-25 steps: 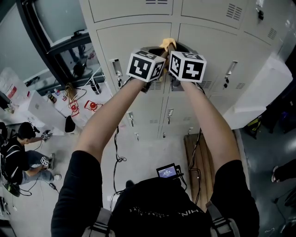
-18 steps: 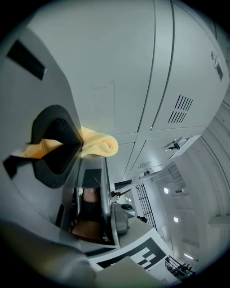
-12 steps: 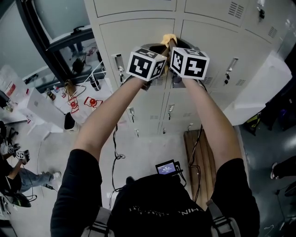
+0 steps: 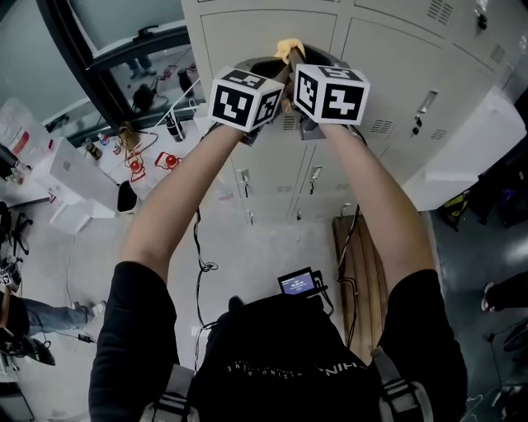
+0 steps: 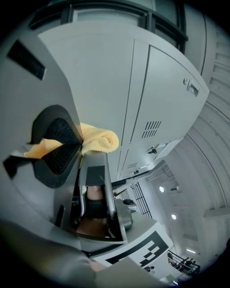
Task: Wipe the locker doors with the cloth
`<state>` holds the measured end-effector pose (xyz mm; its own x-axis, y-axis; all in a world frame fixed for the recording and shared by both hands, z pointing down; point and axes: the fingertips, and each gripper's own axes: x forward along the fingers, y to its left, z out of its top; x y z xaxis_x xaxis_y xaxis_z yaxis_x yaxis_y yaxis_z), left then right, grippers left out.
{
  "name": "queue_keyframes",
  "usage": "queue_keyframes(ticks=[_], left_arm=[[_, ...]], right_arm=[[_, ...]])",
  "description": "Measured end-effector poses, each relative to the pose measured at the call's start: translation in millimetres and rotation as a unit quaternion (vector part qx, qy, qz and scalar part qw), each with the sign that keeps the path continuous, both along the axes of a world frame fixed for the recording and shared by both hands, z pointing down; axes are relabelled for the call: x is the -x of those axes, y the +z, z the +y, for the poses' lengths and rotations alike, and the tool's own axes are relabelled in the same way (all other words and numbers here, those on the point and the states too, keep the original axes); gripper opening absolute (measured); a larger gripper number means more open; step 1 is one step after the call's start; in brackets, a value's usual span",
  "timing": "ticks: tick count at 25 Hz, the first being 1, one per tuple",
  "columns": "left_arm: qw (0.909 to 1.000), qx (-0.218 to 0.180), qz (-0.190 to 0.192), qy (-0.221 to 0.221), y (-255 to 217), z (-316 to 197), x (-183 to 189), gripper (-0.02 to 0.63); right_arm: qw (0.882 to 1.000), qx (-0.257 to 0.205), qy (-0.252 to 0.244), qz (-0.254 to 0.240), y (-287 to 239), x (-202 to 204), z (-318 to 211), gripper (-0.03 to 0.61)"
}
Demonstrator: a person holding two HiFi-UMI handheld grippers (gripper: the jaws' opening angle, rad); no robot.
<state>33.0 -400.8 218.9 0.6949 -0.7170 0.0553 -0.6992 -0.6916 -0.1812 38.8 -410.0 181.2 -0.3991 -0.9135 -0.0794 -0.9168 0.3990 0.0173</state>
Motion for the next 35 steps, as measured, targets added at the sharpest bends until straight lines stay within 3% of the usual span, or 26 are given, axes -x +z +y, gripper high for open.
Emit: queue_keyframes(ticks=[15, 26, 35], left_arm=[[0.9965, 0.038, -0.005, -0.074, 41.8, -3.5, 121.8, 0.02], [0.9938, 0.072, -0.009, -0.085, 80.3, -17.5, 150.2, 0.02], [0.9944, 0.078, -0.008, -0.071, 87.9, -29.5, 151.4, 0.02]], right_arm=[[0.996, 0.042, -0.074, -0.002, 43.5, 123.8, -8.2, 0.051], [0.994, 0.074, -0.083, -0.002, 83.9, 153.0, -25.2, 0.051], [0.996, 0.057, -0.068, 0.017, 90.6, 155.1, -34.8, 0.051]])
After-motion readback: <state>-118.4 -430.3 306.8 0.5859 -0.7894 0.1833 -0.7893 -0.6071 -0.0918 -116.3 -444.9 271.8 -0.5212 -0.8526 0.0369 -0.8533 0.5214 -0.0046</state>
